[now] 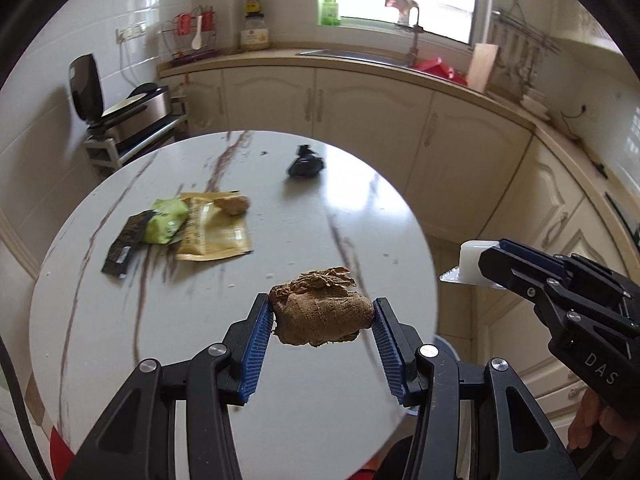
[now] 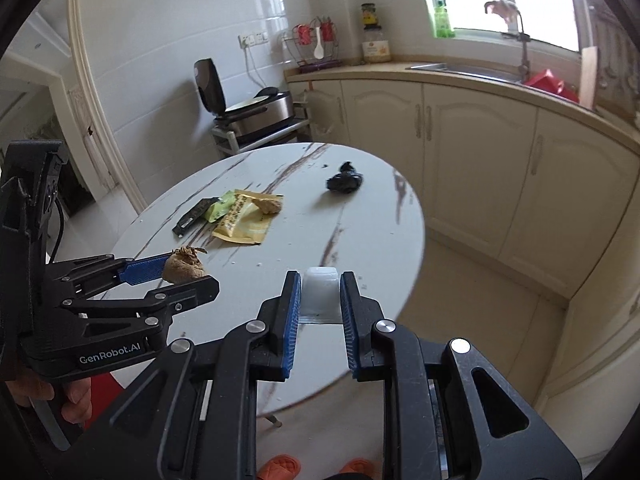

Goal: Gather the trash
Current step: 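Carry the brown lump and white cup over the blue bin with both tools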

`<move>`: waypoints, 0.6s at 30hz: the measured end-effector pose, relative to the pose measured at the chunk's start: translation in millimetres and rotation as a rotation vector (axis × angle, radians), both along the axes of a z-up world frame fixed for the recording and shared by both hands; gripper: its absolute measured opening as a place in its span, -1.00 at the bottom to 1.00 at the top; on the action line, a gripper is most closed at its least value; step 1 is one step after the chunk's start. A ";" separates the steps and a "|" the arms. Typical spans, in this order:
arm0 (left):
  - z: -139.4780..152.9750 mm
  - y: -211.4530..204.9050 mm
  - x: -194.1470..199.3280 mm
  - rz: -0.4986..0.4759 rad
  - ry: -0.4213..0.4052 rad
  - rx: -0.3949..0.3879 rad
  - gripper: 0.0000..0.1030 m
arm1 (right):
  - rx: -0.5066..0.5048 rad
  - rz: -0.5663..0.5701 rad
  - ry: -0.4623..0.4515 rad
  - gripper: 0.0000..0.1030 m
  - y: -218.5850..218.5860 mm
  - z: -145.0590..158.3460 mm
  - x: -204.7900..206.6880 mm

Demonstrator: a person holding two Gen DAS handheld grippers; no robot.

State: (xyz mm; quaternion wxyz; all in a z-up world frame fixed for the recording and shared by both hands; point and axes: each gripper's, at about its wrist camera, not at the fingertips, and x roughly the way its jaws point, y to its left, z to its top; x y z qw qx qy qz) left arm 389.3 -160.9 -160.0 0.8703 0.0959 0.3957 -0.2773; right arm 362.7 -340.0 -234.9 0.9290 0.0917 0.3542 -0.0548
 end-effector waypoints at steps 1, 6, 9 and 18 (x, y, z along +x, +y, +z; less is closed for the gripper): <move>0.7 -13.9 -4.7 -0.024 0.003 0.002 -0.10 | 0.001 -0.025 -0.001 -0.64 -10.8 -0.3 -9.2; -7.5 -82.1 -26.7 -0.141 0.020 0.037 -0.10 | 0.021 -0.125 0.034 -0.64 -60.3 -19.2 -43.3; -19.4 -120.4 -33.1 -0.198 0.038 0.067 -0.10 | 0.038 -0.176 0.073 -0.61 -87.5 -40.6 -54.5; -78.6 -215.7 -33.7 -0.314 0.103 0.189 -0.09 | 0.100 -0.387 0.144 -0.24 -160.6 -94.5 -92.8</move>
